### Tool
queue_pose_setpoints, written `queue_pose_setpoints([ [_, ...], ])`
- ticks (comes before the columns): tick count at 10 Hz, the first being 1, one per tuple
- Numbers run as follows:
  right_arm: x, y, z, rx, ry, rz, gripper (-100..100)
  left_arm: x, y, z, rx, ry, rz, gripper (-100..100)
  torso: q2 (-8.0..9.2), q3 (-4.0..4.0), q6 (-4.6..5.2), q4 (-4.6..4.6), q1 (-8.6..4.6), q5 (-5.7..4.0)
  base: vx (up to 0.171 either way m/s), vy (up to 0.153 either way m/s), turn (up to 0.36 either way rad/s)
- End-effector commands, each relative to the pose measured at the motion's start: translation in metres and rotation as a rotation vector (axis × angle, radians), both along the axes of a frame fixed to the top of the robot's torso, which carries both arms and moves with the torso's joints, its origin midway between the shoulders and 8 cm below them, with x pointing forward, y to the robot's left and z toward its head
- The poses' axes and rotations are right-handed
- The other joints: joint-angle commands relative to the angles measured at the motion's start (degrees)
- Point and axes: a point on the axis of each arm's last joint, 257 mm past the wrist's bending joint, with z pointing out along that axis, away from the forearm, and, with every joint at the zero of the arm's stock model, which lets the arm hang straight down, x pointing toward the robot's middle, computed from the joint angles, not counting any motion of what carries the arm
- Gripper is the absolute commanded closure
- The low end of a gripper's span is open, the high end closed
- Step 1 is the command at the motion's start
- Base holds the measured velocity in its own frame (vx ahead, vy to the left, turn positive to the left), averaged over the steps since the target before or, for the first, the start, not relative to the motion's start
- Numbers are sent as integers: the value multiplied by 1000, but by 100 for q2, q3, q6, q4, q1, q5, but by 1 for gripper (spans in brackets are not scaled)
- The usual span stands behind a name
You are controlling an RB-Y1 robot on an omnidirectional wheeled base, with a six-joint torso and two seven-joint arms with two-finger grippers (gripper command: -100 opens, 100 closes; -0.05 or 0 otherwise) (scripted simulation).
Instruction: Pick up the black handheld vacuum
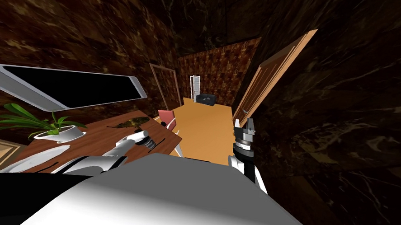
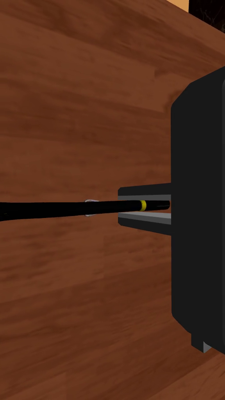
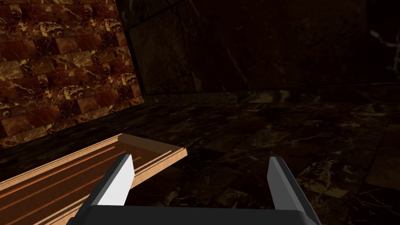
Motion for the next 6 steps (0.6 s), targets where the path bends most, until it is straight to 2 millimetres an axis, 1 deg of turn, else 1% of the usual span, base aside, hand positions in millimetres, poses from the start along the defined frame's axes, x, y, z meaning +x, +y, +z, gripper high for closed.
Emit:
queue_pose_setpoints([
  [1,0,0,0,0,0,0,0,2,-3,3,4,5,25,100,0,0,0,0,0,0,-100,56,-125],
  [4,0,0,0,0,0,0,0,8,-2,10,26,1,71,100,9,5,3,2,2,1,-96,47,-95],
  [5,0,0,0,0,0,0,0,7,-3,8,21,3,58,100,3,2,-2,1,-1,-1,-29,14,-7],
  [6,0,0,0,0,0,0,0,7,-3,8,21,3,63,0,-14,-7,-2,-3,-8,-1,-7,3,2],
])
